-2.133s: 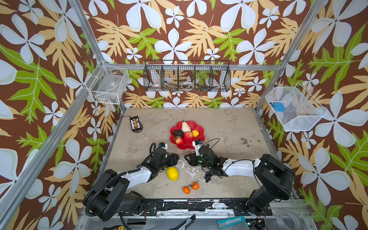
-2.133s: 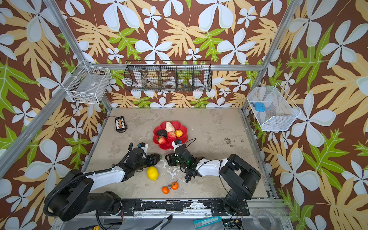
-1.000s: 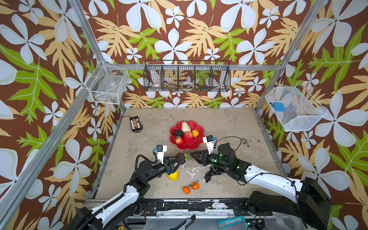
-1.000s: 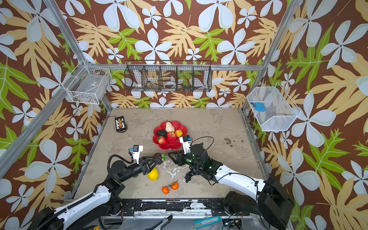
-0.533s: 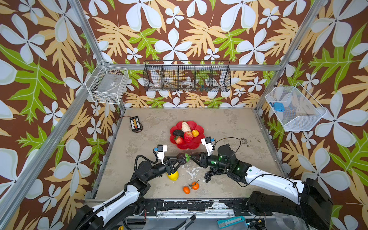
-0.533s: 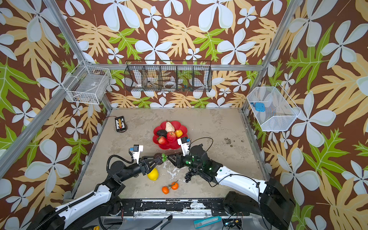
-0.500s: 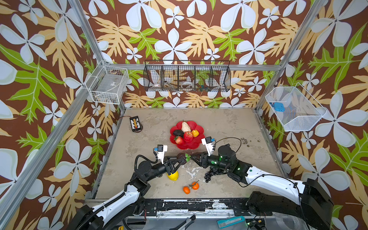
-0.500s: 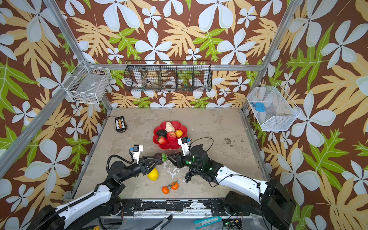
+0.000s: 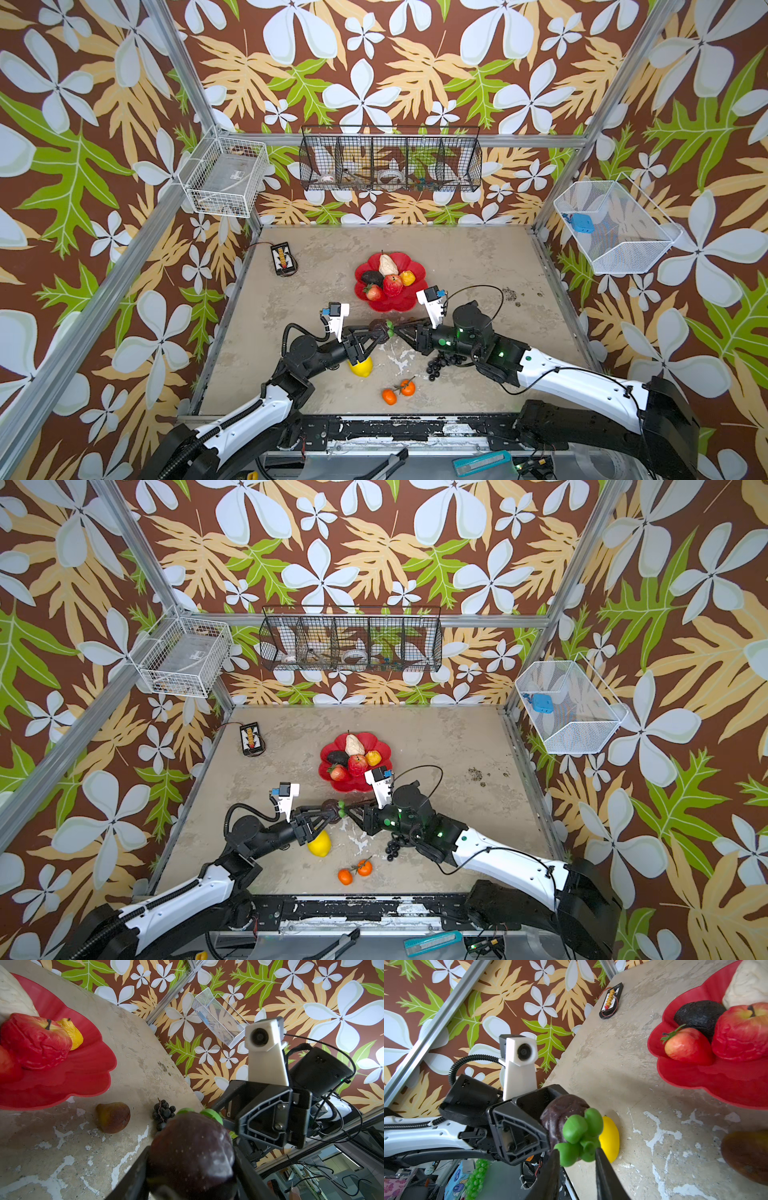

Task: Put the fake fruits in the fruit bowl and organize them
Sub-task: 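Lift the mangosteen with the left gripper while the right gripper hovers near it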

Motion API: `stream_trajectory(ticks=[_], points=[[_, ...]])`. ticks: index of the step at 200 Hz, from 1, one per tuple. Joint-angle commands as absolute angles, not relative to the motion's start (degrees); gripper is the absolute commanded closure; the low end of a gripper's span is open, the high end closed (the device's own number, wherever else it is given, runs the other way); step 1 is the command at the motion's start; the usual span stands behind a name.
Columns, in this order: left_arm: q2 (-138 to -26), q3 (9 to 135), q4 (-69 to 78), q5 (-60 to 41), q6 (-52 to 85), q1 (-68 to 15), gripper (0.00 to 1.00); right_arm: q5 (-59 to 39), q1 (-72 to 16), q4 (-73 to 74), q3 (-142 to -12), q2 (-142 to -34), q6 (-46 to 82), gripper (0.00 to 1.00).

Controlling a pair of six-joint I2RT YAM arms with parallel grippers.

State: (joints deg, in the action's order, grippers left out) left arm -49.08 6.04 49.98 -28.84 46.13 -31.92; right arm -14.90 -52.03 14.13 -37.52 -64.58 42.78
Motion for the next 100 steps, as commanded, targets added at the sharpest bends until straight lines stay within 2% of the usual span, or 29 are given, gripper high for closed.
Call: stream_trajectory(ticks=[1,59,100], points=[[-49.2,6.2,53.5,-30.5,46.2,-32.0,0.50,-13.8,-52.1,14.3,-37.9,-64.9,41.7,0.73],[-48.8,5.8,53.5,-30.9,46.3,-32.0,0.50,-14.6,-52.1,14.3,-38.2,-65.5,41.4,0.73],[-49.1,6.0,53.9,-31.0,46.2,-32.0,0.50,-15.9,-52.1,14.7,-38.4,-66.0,41.3,0.82]])
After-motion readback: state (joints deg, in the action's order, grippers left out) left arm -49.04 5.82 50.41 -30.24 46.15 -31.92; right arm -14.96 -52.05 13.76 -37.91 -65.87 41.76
